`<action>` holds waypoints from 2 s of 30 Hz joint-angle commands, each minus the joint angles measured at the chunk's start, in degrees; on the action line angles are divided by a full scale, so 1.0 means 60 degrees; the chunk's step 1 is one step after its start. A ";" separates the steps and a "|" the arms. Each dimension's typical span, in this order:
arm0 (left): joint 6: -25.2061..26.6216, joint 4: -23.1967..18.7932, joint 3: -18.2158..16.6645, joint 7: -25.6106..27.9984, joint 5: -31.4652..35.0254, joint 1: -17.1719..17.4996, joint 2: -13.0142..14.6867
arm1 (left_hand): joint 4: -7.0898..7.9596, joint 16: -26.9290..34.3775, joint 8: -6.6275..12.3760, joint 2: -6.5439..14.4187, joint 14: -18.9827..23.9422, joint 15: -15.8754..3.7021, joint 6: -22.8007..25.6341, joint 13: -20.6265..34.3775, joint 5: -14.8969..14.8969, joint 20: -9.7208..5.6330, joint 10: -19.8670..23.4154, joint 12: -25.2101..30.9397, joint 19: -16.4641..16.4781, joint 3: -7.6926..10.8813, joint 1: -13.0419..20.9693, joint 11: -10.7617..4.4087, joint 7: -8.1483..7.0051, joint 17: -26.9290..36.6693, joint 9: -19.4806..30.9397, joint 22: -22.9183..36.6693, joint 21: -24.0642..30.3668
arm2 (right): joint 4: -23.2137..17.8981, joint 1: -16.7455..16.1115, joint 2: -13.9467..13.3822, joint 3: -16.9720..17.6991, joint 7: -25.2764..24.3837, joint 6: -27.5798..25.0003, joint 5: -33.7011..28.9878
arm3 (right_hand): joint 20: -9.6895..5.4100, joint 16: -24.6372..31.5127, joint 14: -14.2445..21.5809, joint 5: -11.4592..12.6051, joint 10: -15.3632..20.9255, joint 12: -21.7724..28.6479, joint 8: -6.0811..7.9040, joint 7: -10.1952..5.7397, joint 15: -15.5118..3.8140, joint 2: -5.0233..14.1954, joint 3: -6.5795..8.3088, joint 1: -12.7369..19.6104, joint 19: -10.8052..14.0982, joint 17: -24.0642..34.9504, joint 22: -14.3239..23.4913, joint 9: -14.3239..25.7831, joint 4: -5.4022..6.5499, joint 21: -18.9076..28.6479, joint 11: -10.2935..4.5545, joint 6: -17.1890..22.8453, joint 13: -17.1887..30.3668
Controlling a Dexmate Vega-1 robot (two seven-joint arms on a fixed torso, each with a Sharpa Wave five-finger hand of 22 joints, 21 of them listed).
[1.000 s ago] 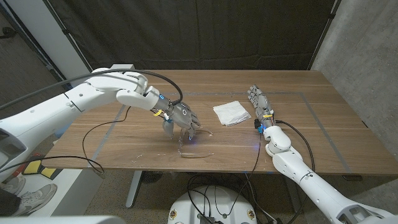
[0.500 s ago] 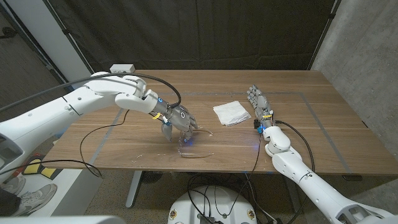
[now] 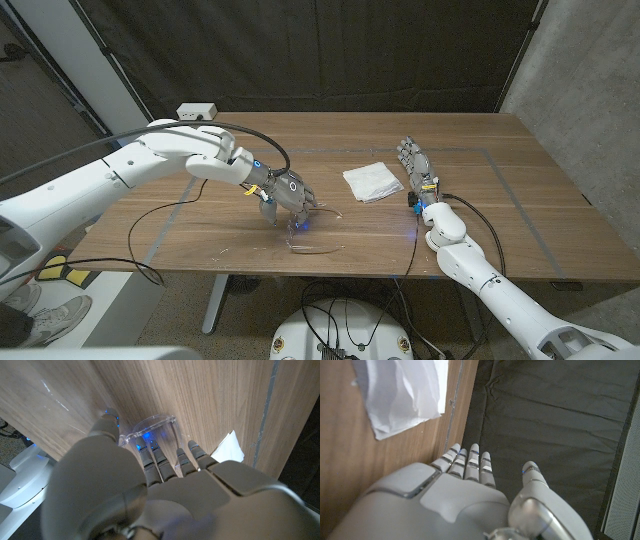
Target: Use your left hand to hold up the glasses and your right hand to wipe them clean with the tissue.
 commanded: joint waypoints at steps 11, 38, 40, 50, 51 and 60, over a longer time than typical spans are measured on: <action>-0.0530 0.0606 -0.0159 0.1730 0.0863 0.0257 -0.0233 | 0.0031 0.0255 0.0664 0.0399 0.0892 -0.1568 0.1158 0.0215 -0.0043 -0.0066 0.1099 0.0285 0.0369 0.0017 0.0458 -0.0008 0.0025 0.0183 -0.0011 0.0016 0.0046 | 0.0099 0.0068 0.0011 -0.0013 -0.0008 0.0107 -0.0078 | -0.0006 0.0040 0.0150 -0.0009 0.0156 0.0008 -0.0013 -0.0037 -0.0041 -0.0010 -0.0050 -0.0100 0.0065 0.0028 0.0020 0.0055 0.0017 -0.0009 0.0000 0.0100 0.0040; -0.0292 0.0874 -0.0342 0.2348 0.0788 0.0684 -0.0200 | 0.0146 0.0479 0.1566 0.1470 0.3833 -0.1866 0.5443 0.0975 -0.0345 -0.0315 0.4303 0.1734 0.1000 0.0370 0.1133 0.0113 0.0793 0.0853 -0.1071 0.0102 0.0186 | 0.0230 0.0224 0.0061 -0.0066 0.0047 0.0018 -0.0085 | -0.0004 0.0021 0.0195 -0.0008 0.0210 0.0005 -0.0009 -0.0006 -0.0042 0.0007 -0.0074 -0.0103 0.0084 0.0018 0.0021 0.0056 0.0020 -0.0029 -0.0024 0.0129 0.0044; -0.0195 0.0834 -0.0382 0.2319 0.0778 0.0730 -0.0183 | 0.0115 0.0456 0.1535 0.1518 0.3906 -0.1895 0.5598 0.0997 -0.0364 -0.0375 0.4427 0.1810 0.1035 0.0409 0.1194 0.0129 0.0843 0.0859 -0.1062 0.0095 0.0195 | 0.0258 0.0248 0.0071 -0.0076 0.0060 0.0015 -0.0089 | -0.0003 0.0021 0.0198 -0.0009 0.0220 0.0007 -0.0011 -0.0008 -0.0041 0.0008 -0.0075 -0.0102 0.0086 0.0018 0.0021 0.0056 0.0020 -0.0030 -0.0018 0.0125 0.0044; 0.1335 0.0852 -0.0996 0.2640 0.0396 0.1346 -0.0446 | 0.0045 0.0502 0.1347 0.1698 0.4232 -0.1924 0.5744 0.1100 -0.0439 -0.0464 0.4691 0.2051 0.1110 0.0425 0.1361 0.0190 0.1122 0.0988 -0.0999 0.0087 0.0212 | 0.0300 0.0295 0.0093 -0.0095 0.0072 0.0015 -0.0108 | -0.0001 0.0012 0.0194 -0.0010 0.0219 -0.0001 -0.0014 -0.0006 -0.0046 0.0011 -0.0084 -0.0105 0.0085 0.0017 0.0022 0.0056 0.0022 -0.0039 -0.0021 0.0123 0.0045; 0.1503 0.0849 -0.1058 0.2700 0.0400 0.1414 -0.0486 | 0.0038 0.0509 0.1333 0.1711 0.4259 -0.1925 0.5752 0.1110 -0.0444 -0.0467 0.4720 0.2076 0.1124 0.0424 0.1377 0.0198 0.1149 0.1002 -0.0994 0.0087 0.0218 | 0.0290 0.0294 0.0090 -0.0093 0.0070 0.0015 -0.0110 | 0.0001 0.0011 0.0191 -0.0011 0.0220 -0.0002 -0.0013 -0.0006 -0.0048 0.0011 -0.0085 -0.0106 0.0085 0.0017 0.0022 0.0056 0.0022 -0.0040 -0.0021 0.0126 0.0045; 0.3090 0.1048 -0.1609 0.2394 -0.0873 0.2016 -0.0958 | -0.0015 0.0516 0.1284 0.1692 0.4416 -0.1892 0.5931 0.1176 -0.0501 -0.0485 0.4886 0.2240 0.1149 0.0383 0.1439 0.0219 0.1230 0.1071 -0.0970 0.0091 0.0228 | 0.0090 0.0196 0.0004 -0.0065 -0.0052 -0.0079 -0.0148 | 0.0004 0.0004 0.0185 -0.0018 0.0229 -0.0004 -0.0013 0.0002 -0.0044 -0.0004 -0.0099 -0.0113 0.0088 0.0016 0.0022 0.0056 0.0021 -0.0045 -0.0021 0.0130 0.0045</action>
